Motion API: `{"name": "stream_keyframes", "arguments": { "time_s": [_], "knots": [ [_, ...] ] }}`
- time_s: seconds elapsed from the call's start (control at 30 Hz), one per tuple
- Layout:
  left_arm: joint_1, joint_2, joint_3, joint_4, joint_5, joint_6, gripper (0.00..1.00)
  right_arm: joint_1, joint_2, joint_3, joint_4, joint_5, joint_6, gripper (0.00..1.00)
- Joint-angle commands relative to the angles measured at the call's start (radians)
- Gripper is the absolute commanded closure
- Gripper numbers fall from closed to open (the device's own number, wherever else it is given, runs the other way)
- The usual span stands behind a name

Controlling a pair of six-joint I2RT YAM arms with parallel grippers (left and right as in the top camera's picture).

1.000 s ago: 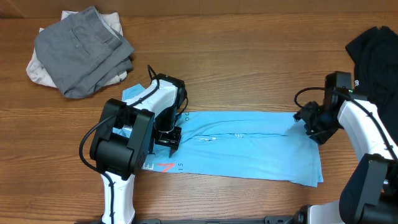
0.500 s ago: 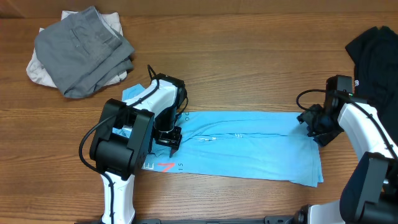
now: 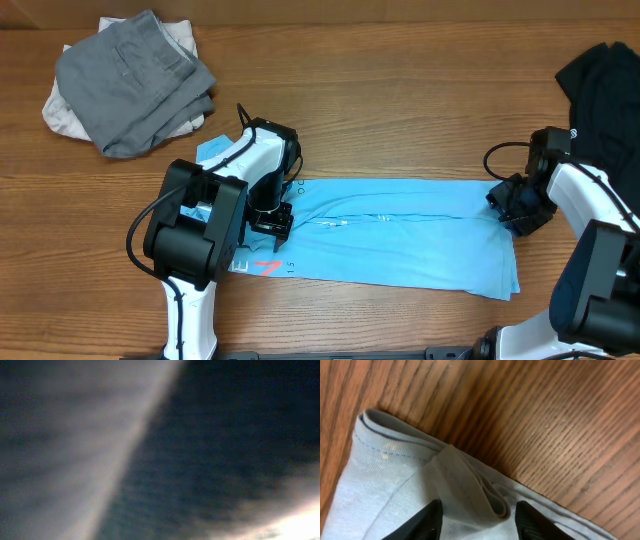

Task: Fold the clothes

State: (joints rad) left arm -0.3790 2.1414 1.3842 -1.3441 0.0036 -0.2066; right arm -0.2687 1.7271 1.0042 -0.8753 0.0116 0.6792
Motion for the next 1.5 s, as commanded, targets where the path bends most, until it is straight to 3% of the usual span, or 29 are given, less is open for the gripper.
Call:
{"name": "stream_keyframes", "arguments": {
  "time_s": [0.0,0.1,0.47,0.77,1.03,1.17,1.47],
  "knots": [
    [0.001,-0.017,-0.01,0.035,-0.003,0.0,0.28,-0.004,0.002,-0.011,0.01,0.014,0.002,0.53],
    [0.001,-0.017,-0.01,0.034,-0.003,0.0,0.28,-0.004,0.002,-0.024,0.031,0.014,0.002,0.54],
    [0.001,-0.017,-0.01,0.037,-0.003,0.0,0.3,-0.004,0.001,-0.052,0.077,0.014,0.003,0.76],
    [0.001,-0.017,-0.01,0.037,-0.003,0.0,0.33,-0.004,0.001,0.07,-0.06,0.014,0.002,0.91],
    [0.001,-0.017,-0.007,0.037,-0.007,0.0,0.37,-0.004,-0.001,0.084,-0.093,0.014,0.002,0.91],
    [0.001,-0.017,-0.007,0.037,-0.007,0.001,0.37,-0.009,-0.001,0.111,-0.117,0.015,-0.003,0.86],
    [0.001,-0.018,-0.007,0.036,-0.007,0.001,0.36,-0.01,-0.002,0.125,-0.127,0.032,-0.006,0.9]
  ]
}}
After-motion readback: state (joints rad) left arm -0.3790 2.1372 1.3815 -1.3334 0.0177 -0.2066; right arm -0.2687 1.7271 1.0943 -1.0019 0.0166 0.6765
